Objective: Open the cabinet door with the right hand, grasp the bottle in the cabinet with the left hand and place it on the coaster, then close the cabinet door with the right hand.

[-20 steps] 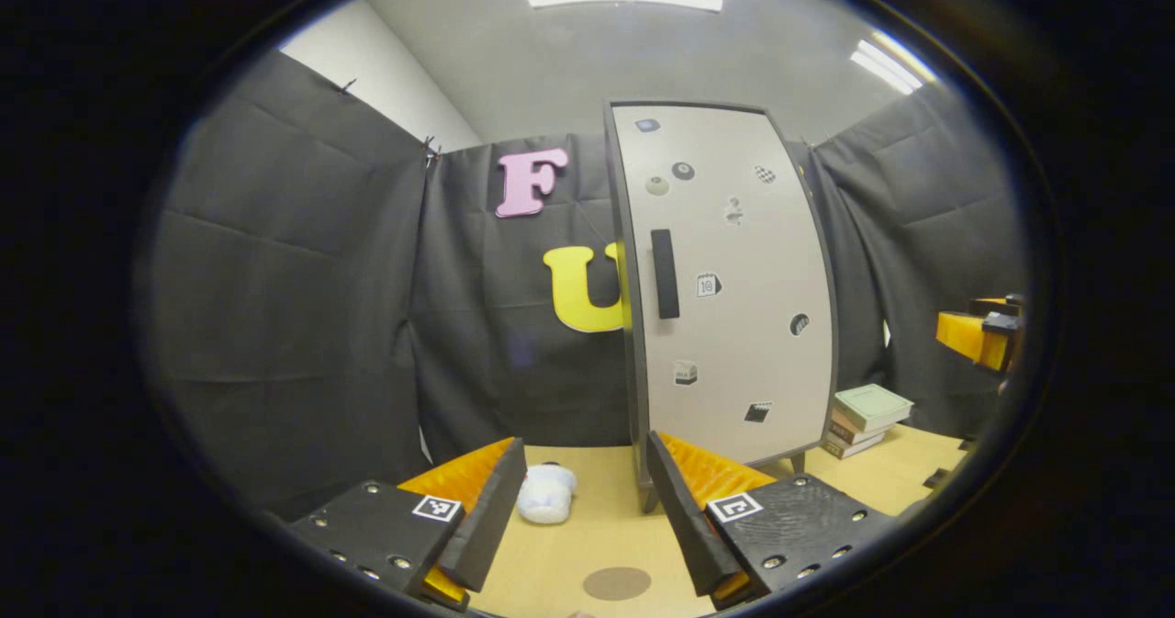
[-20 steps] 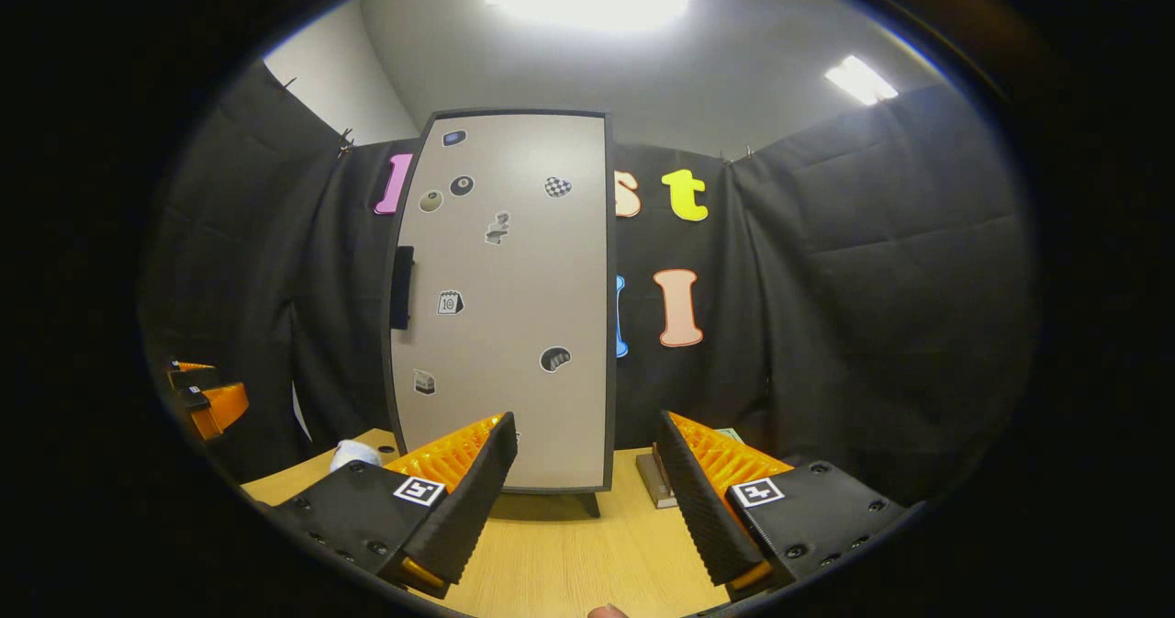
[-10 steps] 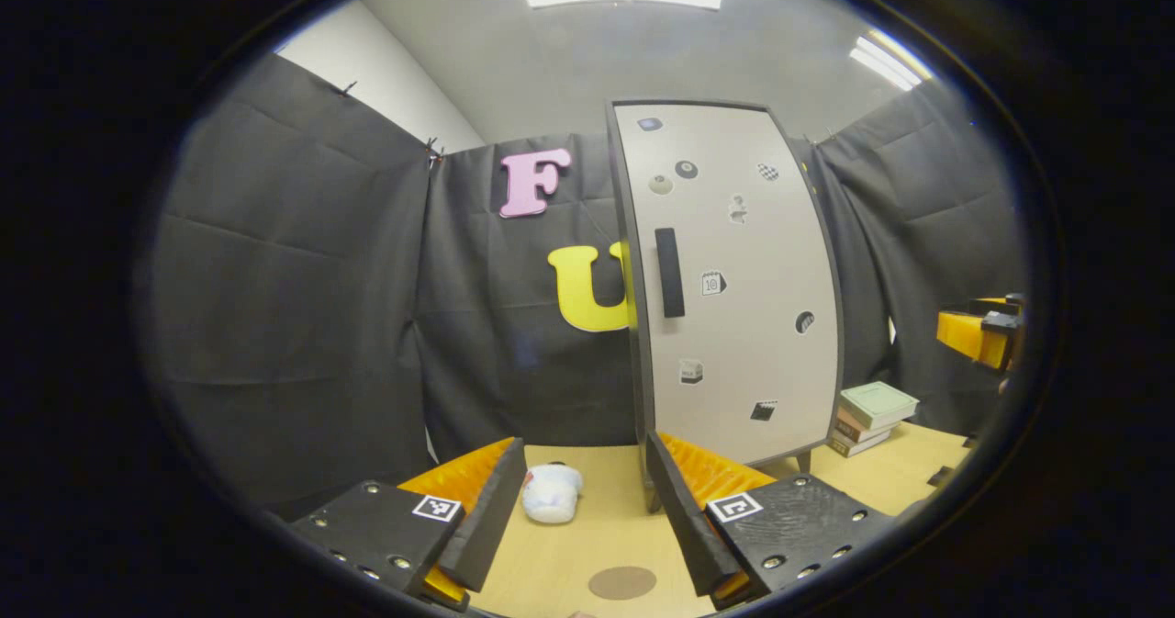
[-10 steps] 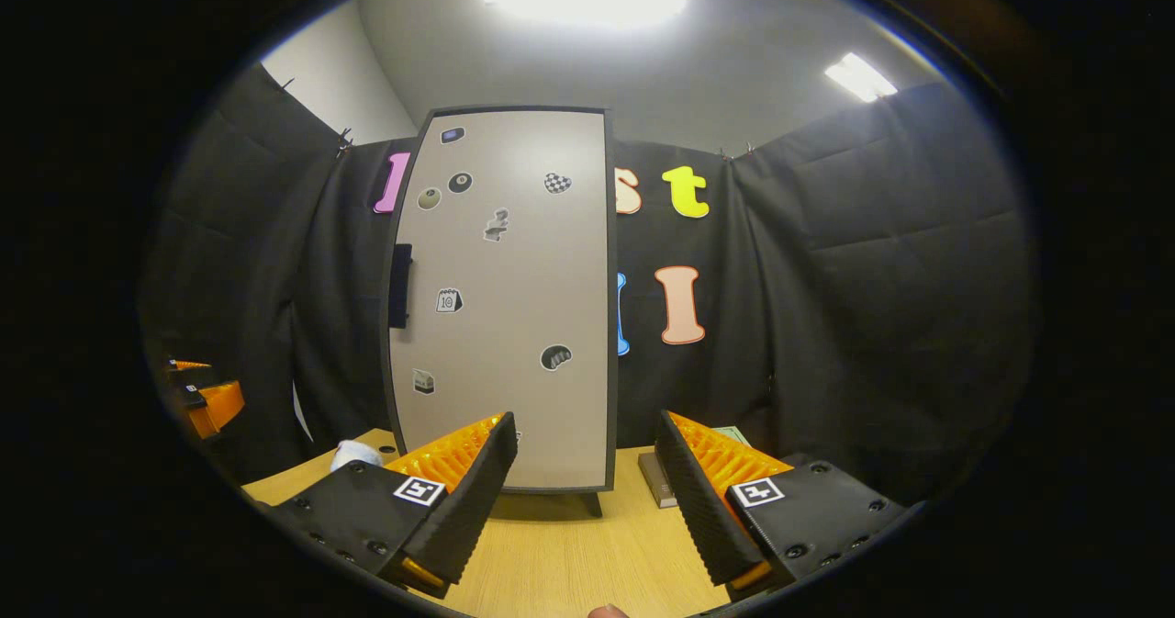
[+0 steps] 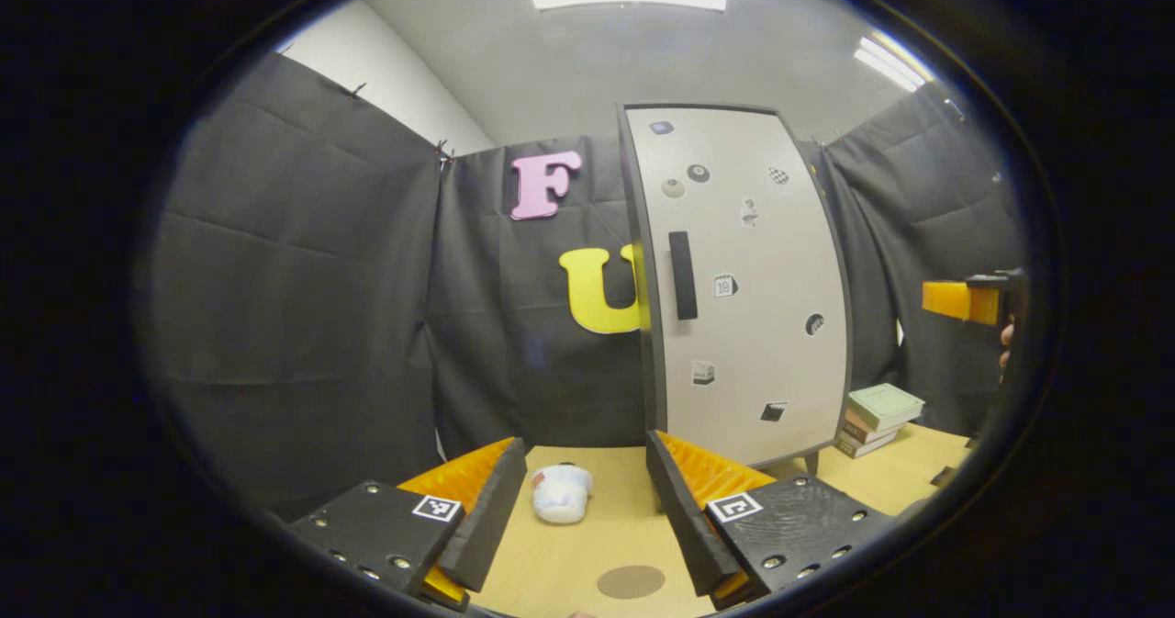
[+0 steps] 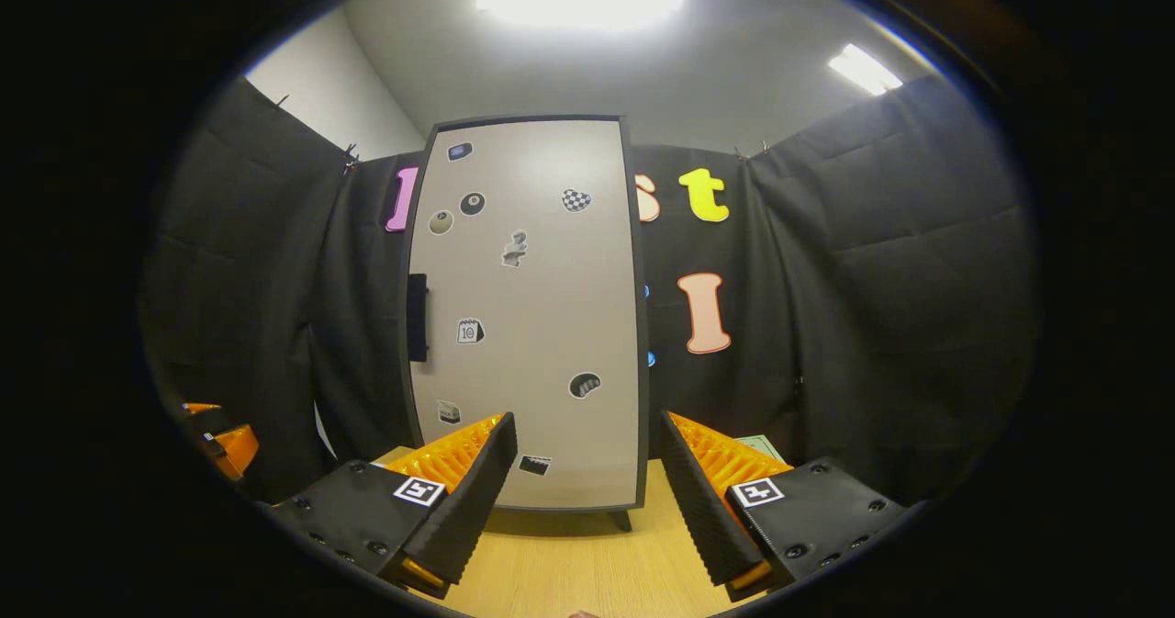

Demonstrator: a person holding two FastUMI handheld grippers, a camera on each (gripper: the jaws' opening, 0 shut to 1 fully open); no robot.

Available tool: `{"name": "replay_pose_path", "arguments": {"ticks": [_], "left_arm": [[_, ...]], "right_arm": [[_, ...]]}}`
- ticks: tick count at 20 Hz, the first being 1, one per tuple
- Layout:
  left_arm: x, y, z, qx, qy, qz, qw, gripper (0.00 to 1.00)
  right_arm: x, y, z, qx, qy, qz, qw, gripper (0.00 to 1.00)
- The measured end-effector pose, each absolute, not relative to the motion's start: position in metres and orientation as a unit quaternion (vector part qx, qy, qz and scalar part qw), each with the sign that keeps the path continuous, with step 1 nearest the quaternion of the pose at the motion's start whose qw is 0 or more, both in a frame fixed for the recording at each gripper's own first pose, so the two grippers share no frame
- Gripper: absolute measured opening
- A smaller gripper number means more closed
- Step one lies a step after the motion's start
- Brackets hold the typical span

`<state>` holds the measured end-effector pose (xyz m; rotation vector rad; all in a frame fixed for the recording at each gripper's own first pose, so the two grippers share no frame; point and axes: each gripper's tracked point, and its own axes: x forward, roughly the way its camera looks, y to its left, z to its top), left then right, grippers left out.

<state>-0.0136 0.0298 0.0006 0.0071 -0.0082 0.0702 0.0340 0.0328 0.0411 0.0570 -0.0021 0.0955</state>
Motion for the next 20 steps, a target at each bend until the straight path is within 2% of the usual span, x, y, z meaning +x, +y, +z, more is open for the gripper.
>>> {"name": "replay_pose_path", "arguments": {"ticks": [12, 20], "left_arm": [[-0.065, 0.124, -0.008, 0.008, 0.000, 0.129, 0.992, 0.80], [-0.102, 0.196, -0.023, 0.014, 0.014, 0.194, 0.981, 0.82]], "right_arm": [[0.090, 0.130, 0.108, 0.027, -0.027, 0.128, 0.991, 0.96], [0.135, 0.202, 0.111, 0.032, 0.015, 0.164, 0.986, 0.97]]}}
